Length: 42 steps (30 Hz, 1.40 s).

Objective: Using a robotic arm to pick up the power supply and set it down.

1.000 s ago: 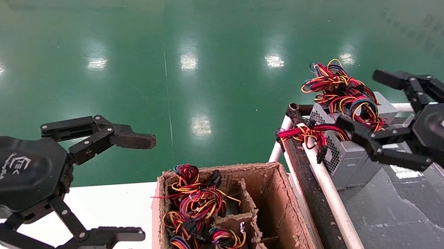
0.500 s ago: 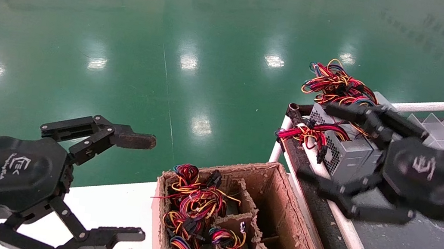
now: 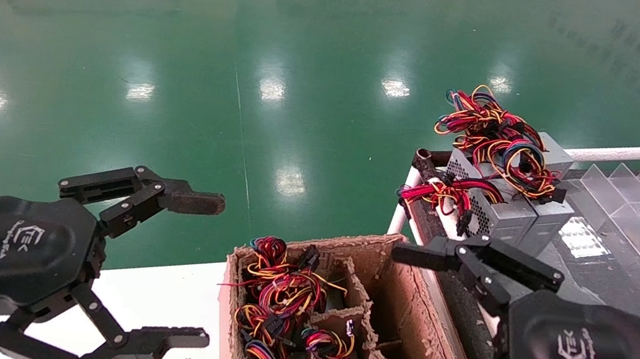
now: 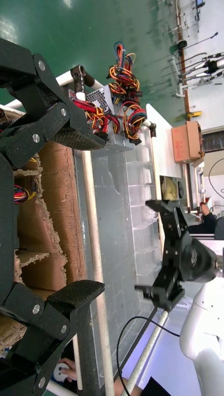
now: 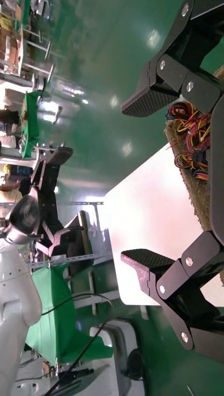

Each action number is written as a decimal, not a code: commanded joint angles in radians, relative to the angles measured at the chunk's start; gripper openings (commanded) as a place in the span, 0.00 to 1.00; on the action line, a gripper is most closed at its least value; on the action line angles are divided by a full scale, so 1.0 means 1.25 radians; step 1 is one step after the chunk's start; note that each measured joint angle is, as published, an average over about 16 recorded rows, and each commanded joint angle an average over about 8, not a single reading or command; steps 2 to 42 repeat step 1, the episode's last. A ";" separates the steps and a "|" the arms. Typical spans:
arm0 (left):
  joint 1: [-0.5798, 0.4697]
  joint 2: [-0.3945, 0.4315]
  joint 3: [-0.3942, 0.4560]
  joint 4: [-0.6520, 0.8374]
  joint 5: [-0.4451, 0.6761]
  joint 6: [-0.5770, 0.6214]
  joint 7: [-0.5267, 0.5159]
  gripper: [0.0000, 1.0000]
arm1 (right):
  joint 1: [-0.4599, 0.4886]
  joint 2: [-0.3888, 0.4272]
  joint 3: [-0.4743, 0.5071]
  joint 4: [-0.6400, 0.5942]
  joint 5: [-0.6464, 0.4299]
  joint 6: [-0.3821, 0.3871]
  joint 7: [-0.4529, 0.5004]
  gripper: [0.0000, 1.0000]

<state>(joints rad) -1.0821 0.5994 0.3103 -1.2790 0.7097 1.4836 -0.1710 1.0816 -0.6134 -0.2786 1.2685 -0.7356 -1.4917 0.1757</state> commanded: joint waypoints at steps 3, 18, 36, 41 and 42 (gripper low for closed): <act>0.000 0.000 0.000 0.000 0.000 0.000 0.000 1.00 | -0.012 0.004 -0.001 0.027 0.009 -0.006 0.016 1.00; 0.000 0.000 0.000 0.000 0.000 0.000 0.000 1.00 | -0.012 0.004 -0.001 0.027 0.009 -0.006 0.016 1.00; 0.000 0.000 0.000 0.000 0.000 0.000 0.000 1.00 | -0.012 0.004 -0.001 0.027 0.009 -0.006 0.016 1.00; 0.000 0.000 0.000 0.000 0.000 0.000 0.000 1.00 | -0.012 0.004 -0.001 0.027 0.009 -0.006 0.016 1.00; 0.000 0.000 0.000 0.000 0.000 0.000 0.000 1.00 | -0.012 0.004 -0.001 0.027 0.009 -0.006 0.016 1.00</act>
